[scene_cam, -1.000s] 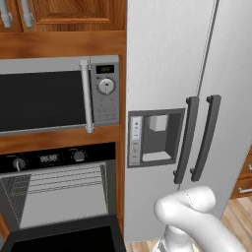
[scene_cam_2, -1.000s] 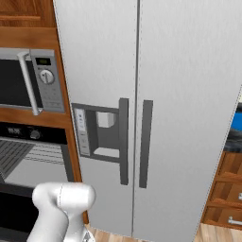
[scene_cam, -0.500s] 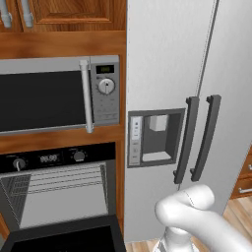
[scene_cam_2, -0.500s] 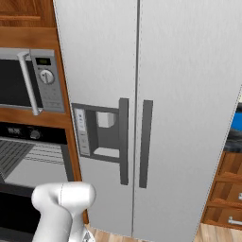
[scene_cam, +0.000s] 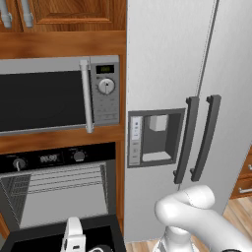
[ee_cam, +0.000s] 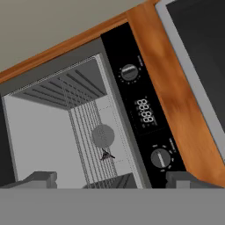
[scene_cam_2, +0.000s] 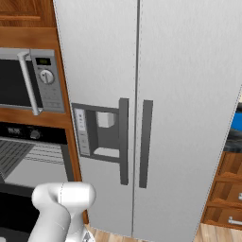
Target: Take the fish from the oven and place it on the plate on the counter.
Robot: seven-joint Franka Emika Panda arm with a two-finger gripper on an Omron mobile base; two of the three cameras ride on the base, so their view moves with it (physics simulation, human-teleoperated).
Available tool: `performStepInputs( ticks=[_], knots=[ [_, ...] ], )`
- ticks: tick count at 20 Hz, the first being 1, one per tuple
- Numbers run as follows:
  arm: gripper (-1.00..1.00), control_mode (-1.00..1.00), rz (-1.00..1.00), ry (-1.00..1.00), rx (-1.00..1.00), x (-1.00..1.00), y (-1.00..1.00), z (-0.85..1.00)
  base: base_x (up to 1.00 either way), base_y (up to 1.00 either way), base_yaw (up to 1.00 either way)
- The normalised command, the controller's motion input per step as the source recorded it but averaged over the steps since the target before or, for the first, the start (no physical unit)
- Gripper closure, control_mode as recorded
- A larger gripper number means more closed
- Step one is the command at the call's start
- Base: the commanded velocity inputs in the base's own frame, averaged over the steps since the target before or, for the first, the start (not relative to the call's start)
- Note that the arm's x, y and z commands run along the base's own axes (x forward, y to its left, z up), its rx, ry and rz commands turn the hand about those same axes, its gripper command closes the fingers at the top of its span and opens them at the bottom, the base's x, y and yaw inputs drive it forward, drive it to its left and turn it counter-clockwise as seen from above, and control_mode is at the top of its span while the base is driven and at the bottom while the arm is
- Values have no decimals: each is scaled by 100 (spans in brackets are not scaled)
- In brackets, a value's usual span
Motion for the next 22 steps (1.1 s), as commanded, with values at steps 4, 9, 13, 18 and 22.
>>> performStepInputs(
  ticks=[4,9,13,18,22],
  knots=[
    [-100,-100,-3,13,0,100,-17,-8,0,0,0],
    [-100,-100,-7,8,-4,78,0,-39,0,0,0],
    [-100,-100,-17,3,-21,34,27,-40,0,0,0],
    [-100,-100,-18,4,-33,17,49,-24,0,0,0],
    [-100,-100,-13,12,-37,23,62,-20,0,0,0]
  ],
)
